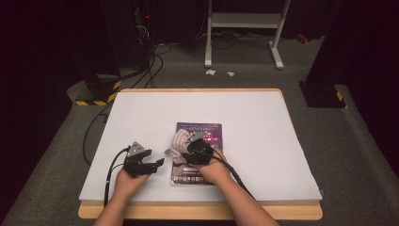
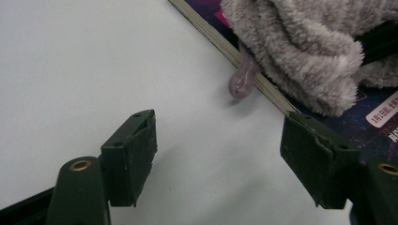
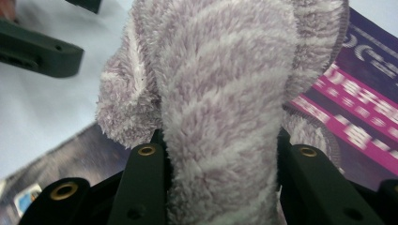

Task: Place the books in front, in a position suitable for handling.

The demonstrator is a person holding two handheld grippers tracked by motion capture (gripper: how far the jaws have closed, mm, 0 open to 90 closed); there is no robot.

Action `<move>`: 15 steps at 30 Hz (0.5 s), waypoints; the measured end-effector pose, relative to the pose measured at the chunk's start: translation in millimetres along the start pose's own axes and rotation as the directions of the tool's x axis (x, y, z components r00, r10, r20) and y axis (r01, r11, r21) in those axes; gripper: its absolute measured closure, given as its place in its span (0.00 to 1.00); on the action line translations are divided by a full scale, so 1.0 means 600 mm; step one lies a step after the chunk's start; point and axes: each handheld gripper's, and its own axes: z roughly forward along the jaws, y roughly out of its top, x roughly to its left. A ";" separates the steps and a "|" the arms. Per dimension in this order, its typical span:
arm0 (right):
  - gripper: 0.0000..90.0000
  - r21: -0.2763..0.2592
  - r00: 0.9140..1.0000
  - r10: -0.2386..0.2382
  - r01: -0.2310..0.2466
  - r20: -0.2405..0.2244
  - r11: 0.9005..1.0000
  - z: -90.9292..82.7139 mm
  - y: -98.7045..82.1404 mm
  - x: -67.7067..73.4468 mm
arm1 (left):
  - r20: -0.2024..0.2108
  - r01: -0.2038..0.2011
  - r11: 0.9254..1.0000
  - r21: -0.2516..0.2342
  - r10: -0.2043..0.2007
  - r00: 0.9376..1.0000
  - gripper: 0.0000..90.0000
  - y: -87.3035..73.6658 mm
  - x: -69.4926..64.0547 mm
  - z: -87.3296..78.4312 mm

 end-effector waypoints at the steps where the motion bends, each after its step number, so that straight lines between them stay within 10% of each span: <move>1: 0.70 0.003 1.000 0.008 -0.008 0.005 1.000 -0.004 -0.004 -0.003 | 0.000 0.001 1.000 0.001 -0.001 1.000 0.31 0.000 0.000 0.000; 15: 0.70 0.000 0.996 0.057 -0.057 0.074 0.998 -0.070 -0.074 -0.057 | 0.003 0.015 1.000 -0.009 -0.015 1.000 0.31 0.000 0.002 -0.002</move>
